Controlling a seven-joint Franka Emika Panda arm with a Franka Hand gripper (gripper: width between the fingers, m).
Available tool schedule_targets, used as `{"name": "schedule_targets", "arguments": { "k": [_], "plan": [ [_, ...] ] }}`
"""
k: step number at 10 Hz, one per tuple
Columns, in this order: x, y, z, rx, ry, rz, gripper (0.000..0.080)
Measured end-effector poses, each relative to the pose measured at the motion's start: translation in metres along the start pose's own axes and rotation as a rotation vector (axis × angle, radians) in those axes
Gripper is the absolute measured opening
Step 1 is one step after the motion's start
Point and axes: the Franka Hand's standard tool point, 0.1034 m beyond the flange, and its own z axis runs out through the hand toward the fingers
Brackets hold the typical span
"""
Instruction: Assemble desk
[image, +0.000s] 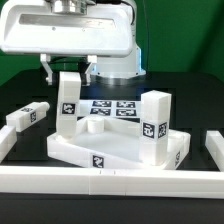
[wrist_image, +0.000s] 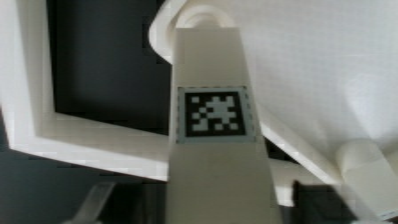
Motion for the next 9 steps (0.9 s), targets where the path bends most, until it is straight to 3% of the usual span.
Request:
{"name": "schedule_targets", "arguments": {
  "k": [1, 2, 3, 5, 9],
  "plan": [
    [0.000, 0.000, 0.000, 0.000, -0.001, 0.000, 0.0479],
    [0.000, 0.000, 0.001, 0.000, -0.001, 0.000, 0.0608],
    [-0.001, 0.000, 0.001, 0.001, -0.003, 0.000, 0.0641],
    [-0.004, 0.003, 0.004, 0.003, -0.013, 0.003, 0.0647],
    [0.008, 0.014, -0.027, 0.062, -0.043, 0.011, 0.0648]
  ]
}}
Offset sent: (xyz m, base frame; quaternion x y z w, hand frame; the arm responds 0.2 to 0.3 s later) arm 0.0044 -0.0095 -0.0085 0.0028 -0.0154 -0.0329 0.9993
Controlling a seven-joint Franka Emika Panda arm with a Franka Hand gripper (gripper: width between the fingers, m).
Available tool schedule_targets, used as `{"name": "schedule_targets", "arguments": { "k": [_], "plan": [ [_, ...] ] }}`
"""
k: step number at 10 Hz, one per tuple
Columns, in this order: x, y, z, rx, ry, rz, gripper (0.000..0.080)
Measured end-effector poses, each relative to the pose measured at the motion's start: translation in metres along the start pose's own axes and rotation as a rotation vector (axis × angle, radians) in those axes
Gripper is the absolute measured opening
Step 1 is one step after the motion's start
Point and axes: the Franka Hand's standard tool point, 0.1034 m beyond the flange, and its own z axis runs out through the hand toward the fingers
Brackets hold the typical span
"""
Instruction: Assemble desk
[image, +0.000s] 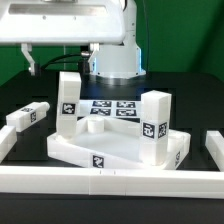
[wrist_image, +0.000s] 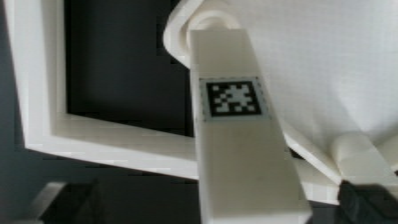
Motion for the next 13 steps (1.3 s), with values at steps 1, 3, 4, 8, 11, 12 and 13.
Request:
{"name": "schedule_targets", "arguments": {
  "k": [1, 3, 4, 8, 11, 12, 13],
  "plan": [
    [-0.001, -0.001, 0.002, 0.000, -0.004, 0.003, 0.0648],
    [-0.003, -0.004, 0.004, 0.008, -0.022, 0.005, 0.0648],
    [-0.008, -0.006, 0.013, 0.014, -0.046, 0.006, 0.0648],
    [0.000, -0.017, 0.021, 0.087, -0.235, -0.013, 0.0648],
    [0.003, -0.013, 0.022, 0.068, -0.222, -0.014, 0.0648],
    [0.012, -0.008, 0.023, 0.022, -0.186, -0.017, 0.0648],
    [0.023, -0.008, 0.024, -0.028, -0.141, -0.018, 0.0648]
  ]
}}
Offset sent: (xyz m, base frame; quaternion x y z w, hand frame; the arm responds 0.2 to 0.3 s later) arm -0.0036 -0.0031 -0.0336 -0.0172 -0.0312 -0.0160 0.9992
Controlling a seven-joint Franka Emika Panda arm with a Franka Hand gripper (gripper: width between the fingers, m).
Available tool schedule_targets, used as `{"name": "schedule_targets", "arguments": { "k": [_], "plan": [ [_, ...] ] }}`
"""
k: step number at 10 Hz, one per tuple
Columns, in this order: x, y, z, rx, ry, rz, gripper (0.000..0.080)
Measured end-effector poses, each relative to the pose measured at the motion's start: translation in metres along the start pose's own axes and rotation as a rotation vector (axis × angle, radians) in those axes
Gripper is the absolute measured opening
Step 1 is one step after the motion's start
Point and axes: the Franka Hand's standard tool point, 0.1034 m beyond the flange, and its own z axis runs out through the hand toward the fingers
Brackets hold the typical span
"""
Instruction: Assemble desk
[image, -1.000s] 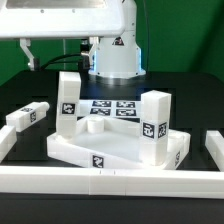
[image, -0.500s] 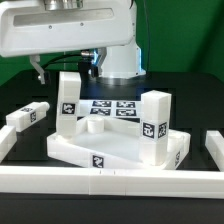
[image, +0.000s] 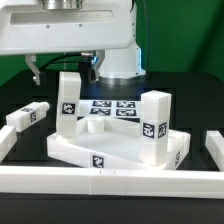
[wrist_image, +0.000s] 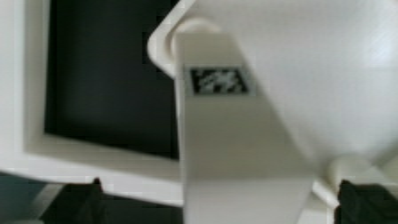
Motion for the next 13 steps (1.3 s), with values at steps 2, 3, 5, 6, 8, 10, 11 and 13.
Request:
{"name": "schedule_targets", "arguments": {
  "k": [2, 3, 5, 6, 8, 10, 11, 13],
  "plan": [
    [0.004, 0.002, 0.003, -0.003, 0.003, -0.021, 0.0648],
    [0.003, 0.002, 0.006, -0.001, -0.002, -0.018, 0.0648],
    [-0.003, 0.002, 0.009, 0.004, -0.010, -0.021, 0.0648],
    [-0.007, 0.001, 0.012, 0.008, -0.016, -0.022, 0.0550],
    [-0.010, -0.001, 0.013, 0.019, -0.032, -0.021, 0.0367],
    [-0.011, -0.002, 0.014, 0.027, -0.039, -0.055, 0.0288],
    [-0.010, -0.001, 0.014, 0.029, -0.027, -0.079, 0.0288],
    [-0.010, -0.001, 0.014, 0.029, -0.027, -0.064, 0.0288]
  ]
}}
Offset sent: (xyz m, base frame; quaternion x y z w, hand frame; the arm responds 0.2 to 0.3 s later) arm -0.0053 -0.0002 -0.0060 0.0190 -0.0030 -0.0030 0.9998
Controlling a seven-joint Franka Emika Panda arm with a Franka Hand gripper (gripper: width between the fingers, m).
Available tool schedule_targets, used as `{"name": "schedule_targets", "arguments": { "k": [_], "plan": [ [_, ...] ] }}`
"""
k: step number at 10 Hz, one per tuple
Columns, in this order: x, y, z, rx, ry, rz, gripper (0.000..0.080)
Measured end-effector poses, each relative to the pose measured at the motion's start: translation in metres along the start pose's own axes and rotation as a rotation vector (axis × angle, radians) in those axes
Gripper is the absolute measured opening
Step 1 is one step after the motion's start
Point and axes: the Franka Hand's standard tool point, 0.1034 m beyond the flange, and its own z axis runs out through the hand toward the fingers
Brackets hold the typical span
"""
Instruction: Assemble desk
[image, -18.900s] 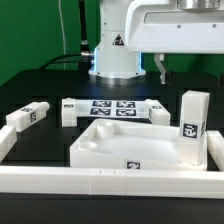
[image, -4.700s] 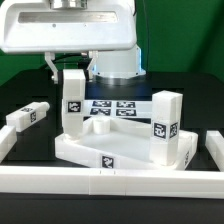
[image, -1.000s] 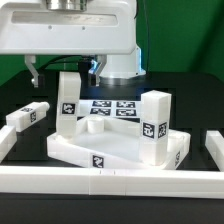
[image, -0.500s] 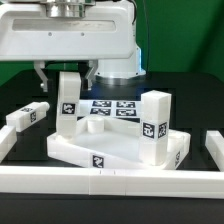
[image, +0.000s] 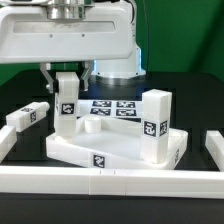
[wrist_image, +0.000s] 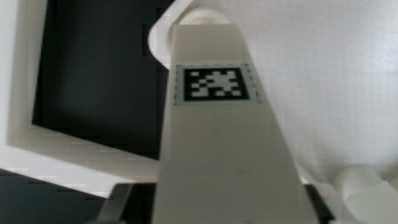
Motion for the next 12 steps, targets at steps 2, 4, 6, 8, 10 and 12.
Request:
{"name": "schedule_targets", "arguments": {
  "k": [2, 4, 6, 8, 10, 12],
  "plan": [
    [0.000, -0.001, 0.000, 0.002, 0.001, 0.141, 0.0288],
    [0.001, -0.001, 0.000, 0.003, 0.002, 0.246, 0.0288],
    [0.001, -0.003, 0.000, 0.012, 0.005, 0.393, 0.0290],
    [0.003, -0.007, 0.000, 0.041, 0.026, 0.663, 0.0290],
    [0.004, -0.007, 0.000, 0.029, 0.059, 0.808, 0.0290],
    [0.004, -0.011, 0.000, 0.037, 0.069, 0.998, 0.0290]
  ]
}}
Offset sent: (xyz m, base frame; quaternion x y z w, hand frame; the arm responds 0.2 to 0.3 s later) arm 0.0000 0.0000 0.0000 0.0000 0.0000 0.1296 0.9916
